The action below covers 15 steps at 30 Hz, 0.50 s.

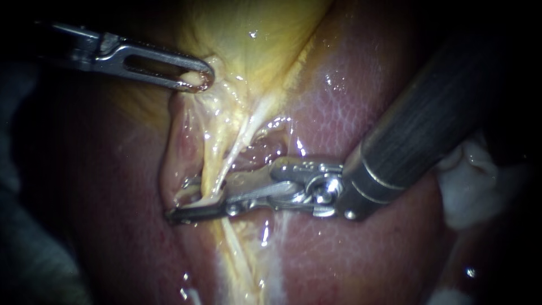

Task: Clipping first clip left tube

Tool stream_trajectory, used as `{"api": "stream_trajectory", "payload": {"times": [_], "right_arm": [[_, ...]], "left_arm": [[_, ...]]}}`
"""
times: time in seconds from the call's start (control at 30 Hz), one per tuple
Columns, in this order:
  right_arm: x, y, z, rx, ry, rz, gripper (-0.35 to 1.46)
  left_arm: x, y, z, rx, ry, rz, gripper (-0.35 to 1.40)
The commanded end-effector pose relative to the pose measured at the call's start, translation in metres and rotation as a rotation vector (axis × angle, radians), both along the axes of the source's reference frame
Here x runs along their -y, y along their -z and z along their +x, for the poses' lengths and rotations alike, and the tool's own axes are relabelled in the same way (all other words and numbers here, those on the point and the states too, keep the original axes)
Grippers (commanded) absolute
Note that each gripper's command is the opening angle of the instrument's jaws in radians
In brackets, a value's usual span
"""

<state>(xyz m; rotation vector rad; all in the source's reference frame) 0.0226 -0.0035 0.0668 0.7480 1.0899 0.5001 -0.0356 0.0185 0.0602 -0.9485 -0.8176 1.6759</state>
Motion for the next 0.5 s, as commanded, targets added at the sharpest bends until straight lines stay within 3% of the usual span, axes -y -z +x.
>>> {"api": "stream_trajectory", "payload": {"times": [0.03, 0.3, 0.5], "right_arm": [[0.0000, 0.0000, 0.0000, 0.002, 0.001, 0.000, 0.28], [-0.0001, 0.0000, 0.0003, -0.015, -0.010, 0.002, 0.49], [-0.0001, 0.0000, 0.0002, -0.017, -0.007, 0.003, 0.50]], "left_arm": [[0.0000, 0.0000, 0.0000, 0.000, 0.000, 0.000, -0.35], [0.0000, 0.0000, 0.0001, 0.000, -0.001, 0.000, -0.35], [0.0000, 0.0000, 0.0002, 0.001, -0.001, 0.000, -0.35]]}}
